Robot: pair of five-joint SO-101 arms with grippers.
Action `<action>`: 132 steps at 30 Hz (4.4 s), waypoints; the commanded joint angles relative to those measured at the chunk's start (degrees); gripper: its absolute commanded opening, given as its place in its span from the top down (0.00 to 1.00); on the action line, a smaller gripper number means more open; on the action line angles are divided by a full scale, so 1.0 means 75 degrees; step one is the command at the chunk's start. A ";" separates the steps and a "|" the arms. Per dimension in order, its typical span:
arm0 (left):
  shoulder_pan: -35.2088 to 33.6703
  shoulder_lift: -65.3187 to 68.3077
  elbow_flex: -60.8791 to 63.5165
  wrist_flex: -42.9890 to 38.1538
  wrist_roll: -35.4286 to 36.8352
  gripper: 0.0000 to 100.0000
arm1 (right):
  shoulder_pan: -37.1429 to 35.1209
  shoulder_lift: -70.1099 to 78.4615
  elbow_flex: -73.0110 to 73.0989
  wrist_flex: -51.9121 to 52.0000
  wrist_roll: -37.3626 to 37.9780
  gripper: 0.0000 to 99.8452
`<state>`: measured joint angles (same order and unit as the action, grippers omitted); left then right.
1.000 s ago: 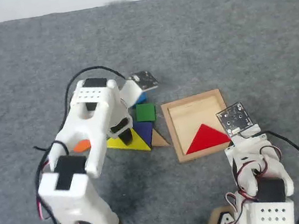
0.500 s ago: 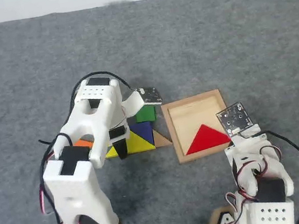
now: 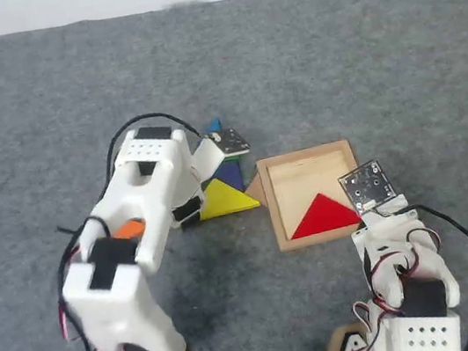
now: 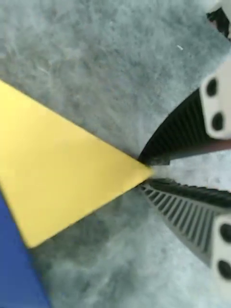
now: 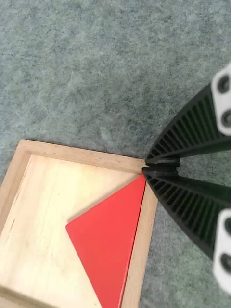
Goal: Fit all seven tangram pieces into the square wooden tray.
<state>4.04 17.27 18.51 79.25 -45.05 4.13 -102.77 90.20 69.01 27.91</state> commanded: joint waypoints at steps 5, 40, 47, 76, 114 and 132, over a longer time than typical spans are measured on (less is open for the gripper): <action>0.0047 -0.3024 0.0451 -0.0469 -0.0012 0.87 | -0.0041 0.0018 -0.0059 0.0018 0.0082 0.99; 0.0563 0.3821 -0.5152 0.2215 -0.1383 0.89 | -0.0041 0.0018 -0.0059 0.0006 0.0082 0.99; 0.0504 0.2930 -0.5116 0.2274 -0.1114 0.93 | -0.0041 0.0018 -0.0059 0.0018 0.0082 0.99; 0.1067 0.3868 -0.7461 0.1524 0.2555 0.78 | -0.0041 0.0018 -0.0082 0.0029 0.0129 0.99; 0.1266 0.5275 -0.8117 0.2297 0.0211 0.68 | -0.0041 0.0018 -0.0070 0.0041 0.0129 0.99; 0.1536 0.3305 -0.6125 0.2778 0.0574 0.91 | -0.0041 0.0018 -0.0070 0.0041 0.0129 0.99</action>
<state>14.59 48.31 -32.92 99.03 -41.36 4.13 -102.77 90.20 69.01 27.91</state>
